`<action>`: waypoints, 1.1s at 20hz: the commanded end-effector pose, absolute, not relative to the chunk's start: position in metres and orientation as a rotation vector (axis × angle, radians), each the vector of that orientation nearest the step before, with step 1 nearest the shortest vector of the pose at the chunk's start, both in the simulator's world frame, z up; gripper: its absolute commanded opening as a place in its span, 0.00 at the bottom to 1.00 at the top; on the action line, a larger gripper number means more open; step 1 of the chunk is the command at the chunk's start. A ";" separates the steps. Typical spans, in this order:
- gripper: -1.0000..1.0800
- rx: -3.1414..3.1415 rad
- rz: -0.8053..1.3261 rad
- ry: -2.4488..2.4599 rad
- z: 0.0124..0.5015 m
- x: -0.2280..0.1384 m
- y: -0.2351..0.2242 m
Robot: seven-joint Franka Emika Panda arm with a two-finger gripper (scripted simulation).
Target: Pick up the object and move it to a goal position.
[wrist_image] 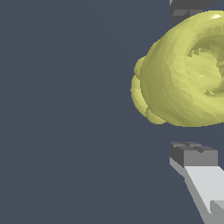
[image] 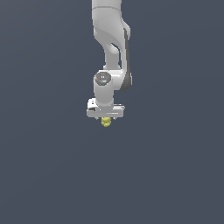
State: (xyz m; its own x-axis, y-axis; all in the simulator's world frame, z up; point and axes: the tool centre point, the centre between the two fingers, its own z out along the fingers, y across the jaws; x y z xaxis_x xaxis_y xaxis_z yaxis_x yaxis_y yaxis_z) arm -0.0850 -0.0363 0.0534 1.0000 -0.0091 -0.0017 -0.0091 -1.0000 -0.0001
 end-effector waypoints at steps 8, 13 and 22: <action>0.00 -3.142 0.001 0.014 0.051 -0.084 -0.036; 0.00 -3.142 -0.003 0.014 0.052 -0.084 -0.036; 0.00 -3.142 -0.003 0.014 0.072 -0.067 -0.013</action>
